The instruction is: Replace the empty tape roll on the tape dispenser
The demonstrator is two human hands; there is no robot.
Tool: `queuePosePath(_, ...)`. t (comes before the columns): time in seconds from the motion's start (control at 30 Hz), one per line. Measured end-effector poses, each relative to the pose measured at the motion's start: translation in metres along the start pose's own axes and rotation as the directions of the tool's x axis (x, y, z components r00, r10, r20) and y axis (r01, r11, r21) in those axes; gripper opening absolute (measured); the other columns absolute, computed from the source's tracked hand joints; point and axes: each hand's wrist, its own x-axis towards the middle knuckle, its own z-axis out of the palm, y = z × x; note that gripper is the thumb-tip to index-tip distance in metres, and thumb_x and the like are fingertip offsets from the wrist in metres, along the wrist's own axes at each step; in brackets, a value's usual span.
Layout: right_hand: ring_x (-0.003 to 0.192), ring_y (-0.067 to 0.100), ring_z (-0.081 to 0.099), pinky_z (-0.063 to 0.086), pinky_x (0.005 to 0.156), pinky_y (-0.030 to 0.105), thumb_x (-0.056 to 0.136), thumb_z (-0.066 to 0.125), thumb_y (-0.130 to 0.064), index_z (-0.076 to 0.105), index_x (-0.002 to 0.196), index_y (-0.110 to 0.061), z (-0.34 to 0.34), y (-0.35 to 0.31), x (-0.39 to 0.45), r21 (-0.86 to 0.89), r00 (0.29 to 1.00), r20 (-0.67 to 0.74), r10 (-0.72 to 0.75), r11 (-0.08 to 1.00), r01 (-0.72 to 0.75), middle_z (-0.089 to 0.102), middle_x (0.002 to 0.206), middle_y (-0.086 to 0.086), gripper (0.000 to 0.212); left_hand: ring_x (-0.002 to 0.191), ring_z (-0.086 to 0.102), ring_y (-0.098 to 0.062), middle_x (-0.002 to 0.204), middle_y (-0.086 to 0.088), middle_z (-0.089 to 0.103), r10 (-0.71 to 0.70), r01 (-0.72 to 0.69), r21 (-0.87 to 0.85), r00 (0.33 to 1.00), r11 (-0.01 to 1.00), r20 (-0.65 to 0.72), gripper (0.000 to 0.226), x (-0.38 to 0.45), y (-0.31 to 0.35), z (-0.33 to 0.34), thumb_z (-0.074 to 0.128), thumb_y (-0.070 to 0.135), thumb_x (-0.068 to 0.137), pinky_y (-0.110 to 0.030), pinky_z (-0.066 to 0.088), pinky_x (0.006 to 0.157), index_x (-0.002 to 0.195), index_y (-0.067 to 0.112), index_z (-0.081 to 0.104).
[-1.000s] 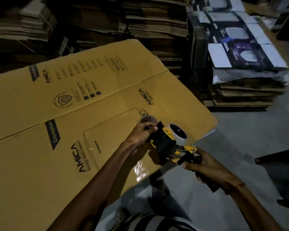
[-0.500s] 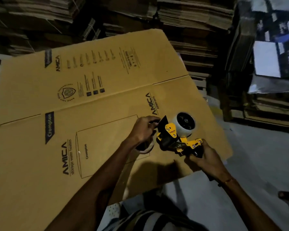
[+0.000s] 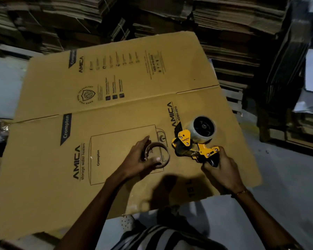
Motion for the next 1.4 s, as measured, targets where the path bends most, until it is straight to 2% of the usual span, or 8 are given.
queuePosePath(0.13,0.088,0.028,0.068,0.057,0.077,0.047,0.082,0.075,-0.029,0.044,0.122,-0.026,0.0,-0.021,0.027,-0.018,0.998,0.019,-0.054,0.998,0.054,0.071,0.096,0.002,0.051,0.132,0.028,-0.009,0.157,0.0,0.03,0.028,-0.029,0.108,1.0,0.994,0.004,0.122,-0.005,-0.006,0.013,0.077,0.063,0.068,-0.028,0.031,0.106,0.159,0.02,0.008)
queuePosePath(0.33,0.09,0.023,0.067,0.05,0.073,0.031,0.085,0.074,-0.027,0.048,0.125,-0.018,0.018,-0.1,0.075,-0.009,0.974,0.035,-0.223,0.975,0.223,0.065,0.096,-0.004,0.049,0.145,0.031,-0.014,0.16,0.002,0.03,-0.077,0.051,-0.15,0.982,0.987,-0.172,0.104,-0.015,-0.012,-0.013,0.062,0.072,0.076,-0.038,0.032,0.117,0.157,0.026,0.017)
queuePosePath(0.5,0.101,0.034,0.065,0.055,0.082,0.041,0.08,0.071,-0.036,0.046,0.129,-0.024,0.065,-0.174,0.094,-0.039,0.96,0.05,-0.275,0.96,0.277,0.069,0.11,0.008,0.056,0.142,0.038,-0.016,0.159,-0.003,0.036,-0.179,0.102,-0.238,0.928,0.966,-0.327,0.077,-0.022,-0.034,-0.054,0.066,0.036,0.092,-0.026,0.034,0.105,0.156,0.019,0.026)
queuePosePath(0.6,0.095,0.039,0.066,0.055,0.073,0.042,0.081,0.069,-0.037,0.039,0.132,-0.026,0.097,-0.202,0.096,-0.08,0.945,0.097,-0.312,0.944,0.32,0.069,0.106,0.012,0.06,0.142,0.038,-0.017,0.158,-0.007,0.037,-0.22,0.129,-0.259,0.906,0.957,-0.361,0.073,-0.023,-0.049,-0.075,0.066,0.027,0.094,-0.024,0.033,0.105,0.155,0.014,0.028)
queuePosePath(0.83,0.094,0.043,0.064,0.042,0.065,0.036,0.082,0.068,-0.036,0.04,0.124,-0.018,0.145,-0.221,0.096,-0.193,0.942,0.152,-0.299,0.926,0.324,0.068,0.108,0.017,0.053,0.143,0.039,-0.027,0.156,-0.013,0.039,-0.259,0.211,-0.166,0.893,0.963,-0.367,0.083,-0.021,-0.085,-0.132,0.064,0.044,0.084,-0.051,0.037,0.114,0.153,0.014,0.029)
queuePosePath(1.1,0.099,0.045,0.064,0.052,0.074,0.043,0.086,0.065,-0.037,0.04,0.123,-0.015,0.146,-0.222,0.104,-0.315,0.954,0.157,-0.255,0.903,0.293,0.067,0.113,0.02,0.05,0.139,0.041,-0.03,0.153,-0.011,0.042,-0.161,0.168,-0.008,0.93,0.986,-0.329,0.069,-0.003,-0.098,-0.169,0.062,0.028,0.095,-0.053,0.039,0.112,0.153,0.012,0.028)
queuePosePath(1.27,0.099,0.041,0.065,0.043,0.069,0.036,0.085,0.065,-0.037,0.04,0.127,-0.018,0.141,-0.226,0.118,-0.349,0.943,0.174,-0.285,0.877,0.33,0.068,0.114,0.017,0.052,0.139,0.038,-0.029,0.153,-0.009,0.04,-0.086,0.119,0.086,0.943,0.989,-0.322,0.066,0.011,-0.091,-0.182,0.06,0.027,0.097,-0.045,0.036,0.113,0.154,0.013,0.029)
queuePosePath(1.4,0.101,0.041,0.064,0.048,0.072,0.04,0.086,0.063,-0.041,0.038,0.128,-0.023,0.139,-0.22,0.122,-0.393,0.947,0.166,-0.274,0.863,0.319,0.068,0.116,0.016,0.052,0.136,0.04,-0.027,0.149,-0.01,0.043,-0.041,0.092,0.14,0.941,0.986,-0.335,0.065,0.017,-0.089,-0.187,0.06,0.025,0.097,-0.038,0.038,0.107,0.153,0.012,0.03)
